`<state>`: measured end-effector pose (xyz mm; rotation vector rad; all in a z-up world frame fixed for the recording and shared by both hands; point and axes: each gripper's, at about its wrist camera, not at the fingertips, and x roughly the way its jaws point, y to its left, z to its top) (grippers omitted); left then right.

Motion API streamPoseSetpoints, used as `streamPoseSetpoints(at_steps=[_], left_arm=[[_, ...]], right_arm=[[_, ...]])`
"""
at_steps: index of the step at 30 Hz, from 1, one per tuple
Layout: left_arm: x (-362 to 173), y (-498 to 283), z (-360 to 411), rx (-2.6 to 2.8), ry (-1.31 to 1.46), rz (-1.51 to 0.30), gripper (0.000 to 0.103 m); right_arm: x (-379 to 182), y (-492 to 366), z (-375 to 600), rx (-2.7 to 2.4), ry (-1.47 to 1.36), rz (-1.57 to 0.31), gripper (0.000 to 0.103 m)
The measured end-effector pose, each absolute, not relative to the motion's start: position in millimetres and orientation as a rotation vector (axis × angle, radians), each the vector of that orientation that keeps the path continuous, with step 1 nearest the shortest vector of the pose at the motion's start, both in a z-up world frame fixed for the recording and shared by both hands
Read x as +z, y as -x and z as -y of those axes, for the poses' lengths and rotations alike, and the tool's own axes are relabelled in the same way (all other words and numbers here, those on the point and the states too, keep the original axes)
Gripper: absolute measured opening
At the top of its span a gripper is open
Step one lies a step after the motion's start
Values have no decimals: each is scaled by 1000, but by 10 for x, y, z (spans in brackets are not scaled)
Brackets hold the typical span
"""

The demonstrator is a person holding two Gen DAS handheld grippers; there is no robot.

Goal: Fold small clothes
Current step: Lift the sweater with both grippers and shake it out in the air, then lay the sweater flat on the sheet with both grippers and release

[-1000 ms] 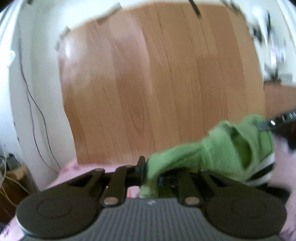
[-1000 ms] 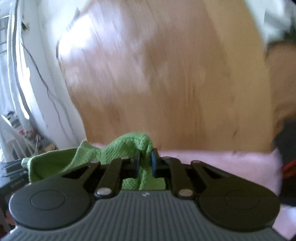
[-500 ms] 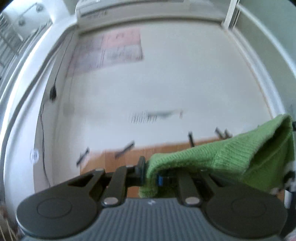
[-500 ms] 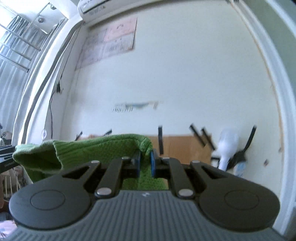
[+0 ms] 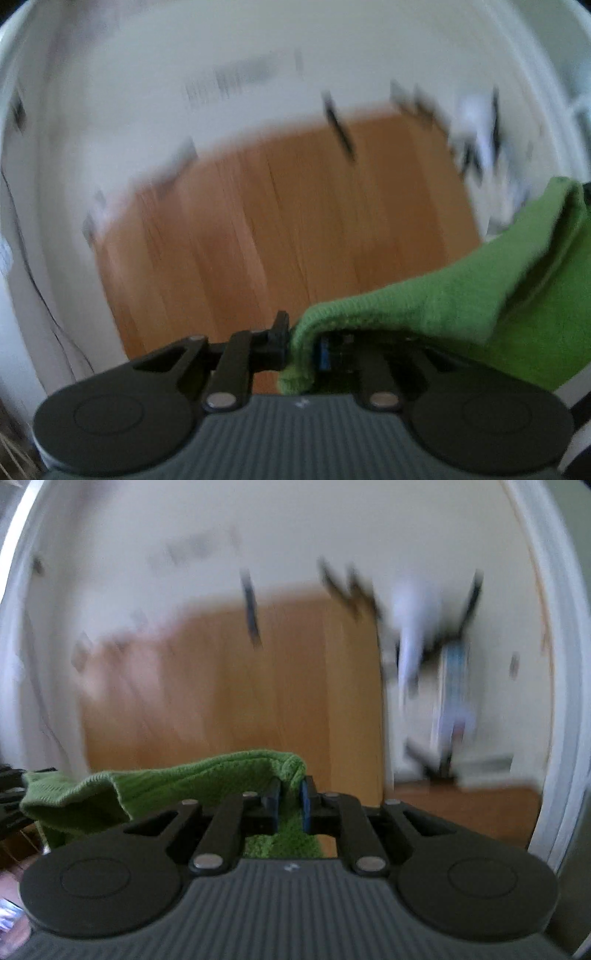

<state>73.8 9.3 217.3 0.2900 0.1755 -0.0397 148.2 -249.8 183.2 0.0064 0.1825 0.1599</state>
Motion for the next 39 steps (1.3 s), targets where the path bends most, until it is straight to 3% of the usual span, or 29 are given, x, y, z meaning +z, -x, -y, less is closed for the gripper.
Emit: streamPoseSetpoints(at_steps=[2,5,7,9,10,11,13,14,18,22,23,24,26,27,29,32,35,37,38,39], left_arm=[[1619,-1128,12,-39,-324,-329,22],[957,-1450,-20,-27,-317,-561,21],[750,-1303,-161,-69,-302,-582,22],[635,-1109,-288,-68,-318,-589,27],[597,-979,-359,-72,-317,-594,37],[597,-820,-433,-90,-310,-596,55],[558,-567,-578,-115,-287,-608,71],[497,-434,-642,-131,-267,-629,74],[360,36,-838,-186,-184,-710,74],[286,448,-1009,-226,-58,-780,82],[251,517,-1018,-232,-33,-795,79],[218,582,-984,-237,-8,-803,75],[182,680,-943,-256,33,-785,41],[179,717,-935,-278,49,-780,35],[225,735,-881,-263,50,-767,17],[381,779,-896,-258,70,-733,16],[475,817,-922,-238,68,-720,15],[515,859,-926,-226,67,-709,15],[532,879,-921,-217,70,-702,15],[543,891,-946,-209,75,-695,15]], right_arm=[[1342,-2014,2404,83,101,-264,34],[609,-2450,2539,21,115,-456,34],[415,-2319,2771,97,23,-492,37],[247,-2138,2955,136,-23,-548,50],[189,-2009,2948,155,-29,-566,52],[122,-1873,2946,179,-30,-586,56],[3,-1536,2908,208,8,-614,69],[-95,-1441,2893,203,26,-629,76],[-350,-1068,2839,149,69,-673,77],[-307,-712,2819,207,-36,-680,77],[-357,-688,2782,228,-47,-694,70],[-382,-661,2727,238,-41,-676,50],[-332,-522,2686,229,-18,-643,17],[-300,-520,2705,220,-43,-635,14],[-196,-473,2812,164,-18,-581,13],[63,-492,3162,-75,53,-444,13],[133,-613,3475,-330,107,-467,24],[194,-494,3403,-277,90,-444,25],[224,-414,3279,-179,77,-437,30],[245,-365,3119,-63,71,-440,43]])
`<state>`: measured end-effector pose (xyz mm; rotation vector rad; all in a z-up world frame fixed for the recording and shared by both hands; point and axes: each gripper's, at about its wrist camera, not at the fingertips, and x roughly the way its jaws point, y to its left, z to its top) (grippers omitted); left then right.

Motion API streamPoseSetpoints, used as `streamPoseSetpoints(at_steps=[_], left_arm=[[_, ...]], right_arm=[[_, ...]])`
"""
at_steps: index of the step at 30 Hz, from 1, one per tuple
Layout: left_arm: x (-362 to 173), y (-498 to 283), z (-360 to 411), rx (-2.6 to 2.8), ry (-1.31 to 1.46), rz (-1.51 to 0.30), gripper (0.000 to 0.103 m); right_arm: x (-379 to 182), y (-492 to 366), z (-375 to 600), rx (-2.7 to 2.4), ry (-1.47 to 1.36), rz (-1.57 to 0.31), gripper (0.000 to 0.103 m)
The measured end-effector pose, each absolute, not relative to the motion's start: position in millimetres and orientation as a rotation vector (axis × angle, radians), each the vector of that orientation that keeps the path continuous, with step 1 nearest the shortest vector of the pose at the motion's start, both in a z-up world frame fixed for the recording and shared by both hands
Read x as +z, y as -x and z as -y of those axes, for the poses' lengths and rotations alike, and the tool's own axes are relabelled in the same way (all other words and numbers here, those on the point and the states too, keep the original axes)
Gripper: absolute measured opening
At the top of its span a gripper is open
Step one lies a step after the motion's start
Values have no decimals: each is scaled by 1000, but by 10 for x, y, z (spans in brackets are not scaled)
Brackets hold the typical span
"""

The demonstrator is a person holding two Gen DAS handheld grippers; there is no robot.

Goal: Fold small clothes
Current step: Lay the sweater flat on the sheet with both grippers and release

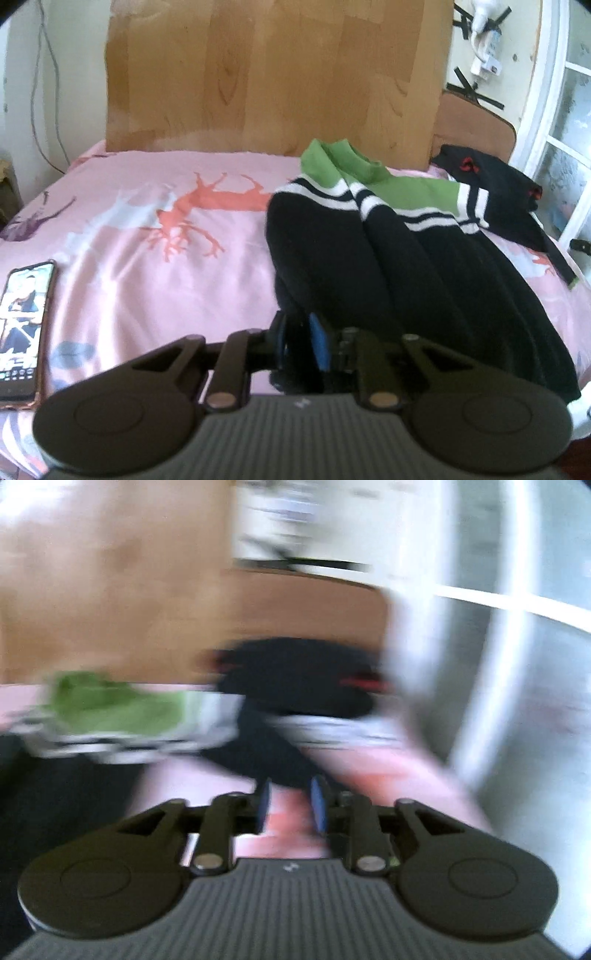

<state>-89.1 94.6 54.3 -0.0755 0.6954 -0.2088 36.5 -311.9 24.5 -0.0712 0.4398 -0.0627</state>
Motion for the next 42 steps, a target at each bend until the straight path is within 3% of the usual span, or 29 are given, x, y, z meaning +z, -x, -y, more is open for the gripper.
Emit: streamPoseSetpoints(at_steps=[2,7,9,10,11,13,14,15,16,17,22,25,27,29,32,42], left_arm=[[551,877,-1038,-206,109,-694,16],[542,889,-1186,-162,138,-701,19],[530,971,-1244,-163,140,-701,31],[518,1008,-1273,-162,151,-707,46],[504,1038,-1295,-167,168,-711,51],[455,1058,-1309,-196,218,-730,51],[422,1045,-1285,-214,240,-745,50],[383,1023,-1252,-232,253,-757,48],[341,995,-1205,-248,250,-771,34],[316,970,-1176,-247,236,-783,10],[745,1132,-1266,-351,302,-653,11],[1018,1256,-1347,-366,307,-573,13],[1023,1259,-1363,-318,282,-574,16],[926,1217,-1386,-233,253,-614,25],[714,1180,-1474,-184,275,-681,37],[640,914,-1428,-231,250,-686,54]], right_arm=[[235,-279,2727,173,77,-449,50],[109,-139,1539,765,188,-560,53],[17,-78,1125,942,248,-601,57],[-13,-72,1020,985,278,-609,59],[-43,-61,886,1018,317,-614,60],[-156,-88,675,1055,402,-611,59],[-225,-118,567,1052,432,-614,49],[-259,-176,530,1028,440,-618,20],[-224,-264,576,1015,409,-616,17],[-119,-417,648,1030,291,-662,13],[275,-1161,1457,1134,-398,-805,13],[99,-1334,1461,1176,-507,-967,23],[-37,-1222,1261,1098,-338,-1007,48],[-83,-1106,1109,1051,-155,-964,48],[-10,-1104,1127,1087,-124,-894,48],[157,-1216,1322,980,-116,-787,50]])
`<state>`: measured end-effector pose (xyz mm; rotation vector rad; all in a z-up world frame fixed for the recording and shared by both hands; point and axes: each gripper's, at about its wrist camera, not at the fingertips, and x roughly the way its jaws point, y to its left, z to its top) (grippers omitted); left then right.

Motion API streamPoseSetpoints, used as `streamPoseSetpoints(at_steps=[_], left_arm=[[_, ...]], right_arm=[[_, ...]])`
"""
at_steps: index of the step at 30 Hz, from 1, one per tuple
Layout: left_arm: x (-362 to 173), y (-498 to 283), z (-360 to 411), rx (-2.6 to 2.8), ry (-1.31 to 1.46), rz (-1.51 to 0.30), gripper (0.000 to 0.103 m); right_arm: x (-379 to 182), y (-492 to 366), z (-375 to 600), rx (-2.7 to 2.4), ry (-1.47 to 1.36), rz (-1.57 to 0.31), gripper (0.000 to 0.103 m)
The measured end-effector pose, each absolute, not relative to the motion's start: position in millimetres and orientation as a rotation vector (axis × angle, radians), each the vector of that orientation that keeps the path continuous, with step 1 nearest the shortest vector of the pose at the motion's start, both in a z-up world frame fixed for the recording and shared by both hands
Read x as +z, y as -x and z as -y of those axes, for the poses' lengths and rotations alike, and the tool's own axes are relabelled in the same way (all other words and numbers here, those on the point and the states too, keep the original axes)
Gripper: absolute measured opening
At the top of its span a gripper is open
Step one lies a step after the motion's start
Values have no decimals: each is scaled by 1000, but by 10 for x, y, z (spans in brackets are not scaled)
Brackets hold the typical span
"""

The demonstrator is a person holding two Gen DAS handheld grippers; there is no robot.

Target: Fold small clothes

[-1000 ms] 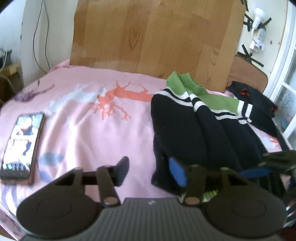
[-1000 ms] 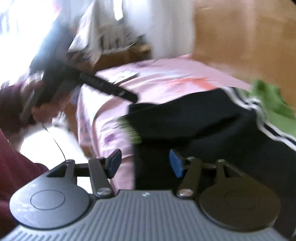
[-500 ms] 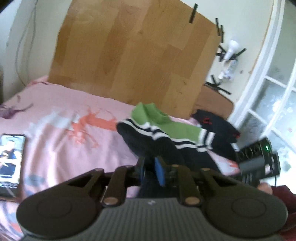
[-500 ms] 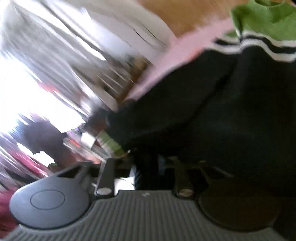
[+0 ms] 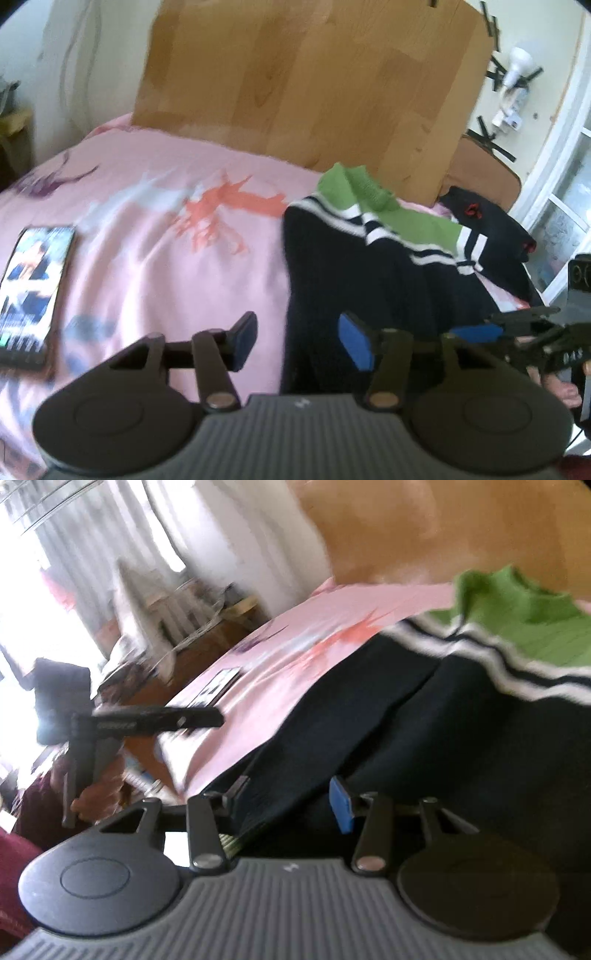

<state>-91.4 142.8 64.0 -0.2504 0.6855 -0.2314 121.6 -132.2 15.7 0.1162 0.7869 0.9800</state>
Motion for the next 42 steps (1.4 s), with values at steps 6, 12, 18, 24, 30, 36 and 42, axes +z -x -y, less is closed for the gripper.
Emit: streamPoseSetpoints(at_steps=[6,12,18,24,30,36,42], left_arm=[[551,512,-928,-298,141,-726,58],[237,534,-256,-388,-161,-769,56],[257,461,-368,-363,-205,-716,9],[508,215,-1087,-189,17,-662,9],[770,-74,-1796,102,187,-537,9],[604,-275,-1842,109,228,-590,13],[574,105,-1510,-70,119,-594,36]], right_arm=[[246,-1549,1374,791,-208,-738,49],[379,-2256,1284,702,-230,-753,38],[211,-3214,1014,607,-254,-779,40],[-125,-3869,487,657,-246,-881,6],[-136,-4176,85,716,-330,-796,13],[-304,-3927,424,709,-314,-829,35],[-64,-3179,1129,667,-244,-725,35]])
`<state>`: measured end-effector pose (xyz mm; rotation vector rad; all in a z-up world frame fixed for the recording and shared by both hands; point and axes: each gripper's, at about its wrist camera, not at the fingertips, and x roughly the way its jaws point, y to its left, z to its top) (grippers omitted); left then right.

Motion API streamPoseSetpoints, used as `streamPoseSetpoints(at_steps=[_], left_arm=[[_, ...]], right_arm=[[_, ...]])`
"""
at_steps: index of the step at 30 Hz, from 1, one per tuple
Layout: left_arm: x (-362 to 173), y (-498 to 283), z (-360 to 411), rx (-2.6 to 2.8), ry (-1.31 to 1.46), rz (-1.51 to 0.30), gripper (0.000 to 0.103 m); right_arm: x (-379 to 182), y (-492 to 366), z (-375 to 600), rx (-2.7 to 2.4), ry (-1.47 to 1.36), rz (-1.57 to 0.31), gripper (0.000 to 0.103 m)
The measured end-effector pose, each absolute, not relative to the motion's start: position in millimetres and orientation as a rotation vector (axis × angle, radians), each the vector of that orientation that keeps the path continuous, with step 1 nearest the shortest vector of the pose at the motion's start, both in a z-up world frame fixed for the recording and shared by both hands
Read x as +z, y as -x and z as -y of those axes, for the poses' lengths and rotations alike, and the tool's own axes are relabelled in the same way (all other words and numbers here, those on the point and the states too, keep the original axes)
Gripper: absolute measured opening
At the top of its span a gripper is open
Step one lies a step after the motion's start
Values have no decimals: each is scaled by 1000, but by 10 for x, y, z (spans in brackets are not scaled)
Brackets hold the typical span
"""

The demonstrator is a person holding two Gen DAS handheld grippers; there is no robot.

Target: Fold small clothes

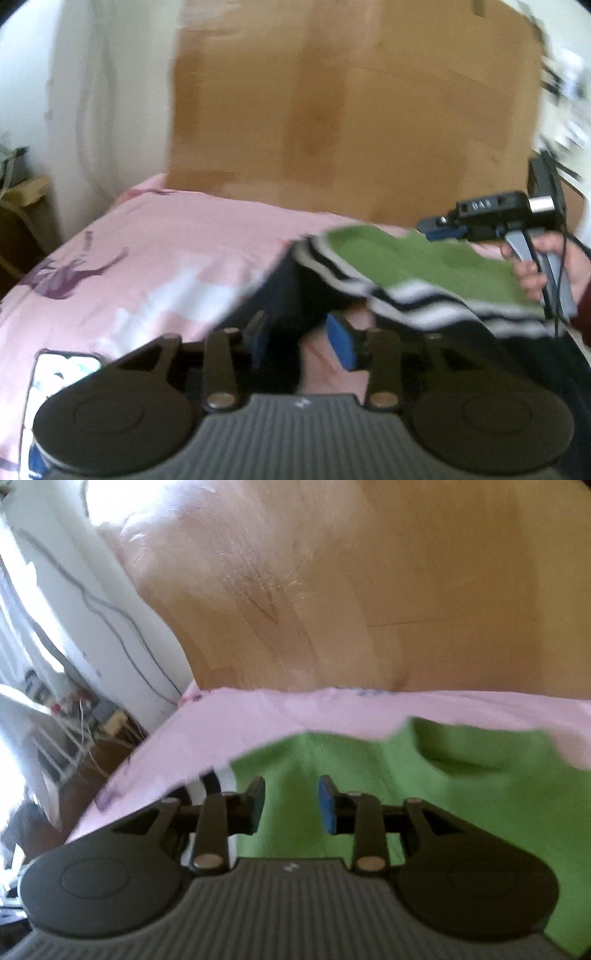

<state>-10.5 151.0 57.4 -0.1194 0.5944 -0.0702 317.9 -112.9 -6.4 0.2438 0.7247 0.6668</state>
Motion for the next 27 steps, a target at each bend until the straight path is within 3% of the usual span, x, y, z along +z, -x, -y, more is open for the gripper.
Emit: streamPoseSetpoints(at_steps=[4,9,11,12,15,16,23,27], left_arm=[[482,390,-1313,-147,77,-625,42],[301,639,-1167,-196,106,-728,39],[222,734,-1080,-225,94,-776,33],[164,771,-1031,-242,94,-807,28],[112,951,-972,-253,79,-802,11],[112,996,-993,-257,87,-800,9],[210,1211,-1315,-270,215,-754,10],[242,1278,-1359,-247,204,-726,21]], right_arm=[[-93,-2695,1329,681,-207,-728,35],[-231,-2320,972,798,-196,-760,29],[-332,-2389,704,791,-167,-817,27],[-441,-2446,604,754,-155,-849,21],[-439,-2547,497,742,-200,-832,24],[-402,-2541,444,736,-186,-836,26],[17,-2234,-91,902,-49,-743,27],[-9,-2187,-636,1029,-83,-801,43]])
